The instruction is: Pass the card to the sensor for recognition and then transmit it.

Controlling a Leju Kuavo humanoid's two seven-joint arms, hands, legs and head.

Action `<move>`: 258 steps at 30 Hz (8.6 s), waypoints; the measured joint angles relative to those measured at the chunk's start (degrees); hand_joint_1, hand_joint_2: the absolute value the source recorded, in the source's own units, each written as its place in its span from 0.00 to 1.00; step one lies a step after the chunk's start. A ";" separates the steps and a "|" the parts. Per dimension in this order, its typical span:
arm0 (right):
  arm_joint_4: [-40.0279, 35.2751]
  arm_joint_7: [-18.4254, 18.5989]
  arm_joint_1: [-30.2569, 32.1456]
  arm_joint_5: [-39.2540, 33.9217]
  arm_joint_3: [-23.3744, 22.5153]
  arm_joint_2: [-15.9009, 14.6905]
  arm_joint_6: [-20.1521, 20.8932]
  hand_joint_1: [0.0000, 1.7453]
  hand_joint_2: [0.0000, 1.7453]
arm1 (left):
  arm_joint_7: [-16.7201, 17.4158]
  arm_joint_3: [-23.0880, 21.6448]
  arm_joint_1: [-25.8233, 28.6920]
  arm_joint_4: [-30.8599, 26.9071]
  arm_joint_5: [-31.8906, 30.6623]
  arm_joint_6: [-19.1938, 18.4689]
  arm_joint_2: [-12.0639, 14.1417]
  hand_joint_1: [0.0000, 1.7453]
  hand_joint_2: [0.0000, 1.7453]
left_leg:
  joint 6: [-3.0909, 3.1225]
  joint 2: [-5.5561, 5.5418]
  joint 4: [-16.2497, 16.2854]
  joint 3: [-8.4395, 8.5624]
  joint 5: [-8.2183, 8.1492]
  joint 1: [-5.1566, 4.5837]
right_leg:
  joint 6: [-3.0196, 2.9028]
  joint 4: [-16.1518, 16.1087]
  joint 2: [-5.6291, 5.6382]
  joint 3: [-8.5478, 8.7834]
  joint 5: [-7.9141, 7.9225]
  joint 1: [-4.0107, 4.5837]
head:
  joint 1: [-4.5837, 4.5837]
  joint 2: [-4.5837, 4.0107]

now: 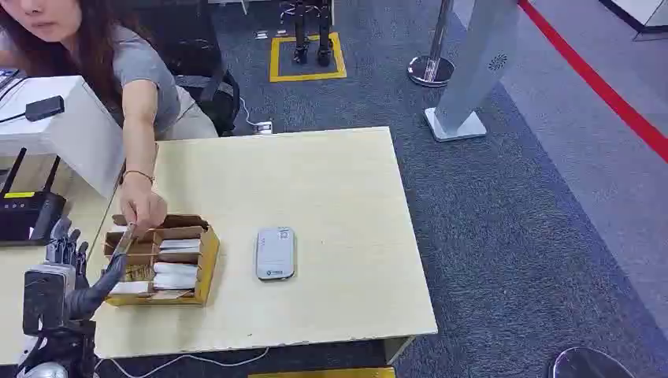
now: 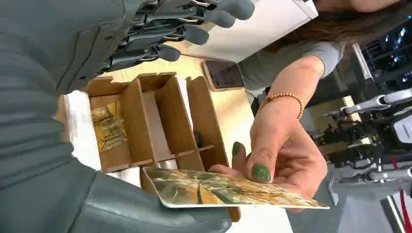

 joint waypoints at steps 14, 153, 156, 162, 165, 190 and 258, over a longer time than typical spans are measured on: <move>0.00 -0.07 0.00 0.02 0.00 0.00 -0.09 0.00 0.00 | -0.46 0.00 0.01 0.00 0.26 0.02 -0.07 1.00 1.00 | 0.00 0.00 0.00 0.00 0.00 0.00 | 0.00 0.00 0.00 0.00 0.00 0.00 | 0.00 -0.02; 0.02 0.87 -3.06 4.98 6.99 0.57 3.72 0.00 0.00 | 25.16 -44.33 -27.39 41.38 -98.14 32.24 -2.06 1.00 1.00 | 0.03 -0.02 0.06 0.01 0.02 -0.04 | 0.04 0.00 0.01 0.02 0.03 -0.03 | 0.00 -0.02; 0.02 0.87 -3.09 5.00 7.08 0.59 3.82 0.00 0.00 | 24.79 -44.50 -27.65 41.83 -98.14 32.30 -2.56 1.00 1.00 | 0.03 -0.02 0.07 0.01 0.02 -0.04 | 0.04 0.00 0.01 0.02 0.03 -0.03 | -0.02 0.00; 0.02 1.16 -3.27 5.18 7.50 0.61 3.85 0.00 0.00 | 24.55 -44.91 -28.75 43.21 -98.14 32.61 -3.06 1.00 1.00 | 0.03 -0.02 0.07 0.01 0.02 -0.04 | 0.05 0.00 0.01 0.02 0.04 -0.03 | -0.02 0.00; 0.02 1.38 -3.38 5.22 7.76 0.61 3.85 0.00 0.00 | 24.22 -44.98 -29.14 44.11 -98.14 33.05 -3.28 1.00 1.00 | 0.03 -0.02 0.07 0.01 0.03 -0.04 | 0.05 0.00 0.01 0.02 0.04 -0.03 | -0.02 0.00; 0.02 1.90 -3.93 6.10 9.33 0.66 4.04 0.00 0.00 | 22.18 -45.77 -29.87 48.24 -98.16 33.20 -4.98 1.00 1.00 | 0.03 -0.02 0.08 0.01 0.03 -0.04 | 0.05 0.00 0.01 0.02 0.04 -0.03 | -0.02 -0.02; 0.04 2.21 -4.64 5.90 10.23 0.74 4.22 0.00 0.00 | 15.15 -46.10 -30.41 59.91 -96.32 32.70 -11.76 1.00 1.00 | 0.04 -0.07 0.08 0.06 0.03 -0.04 | 0.06 0.00 -0.03 0.11 0.05 -0.03 | -0.02 0.00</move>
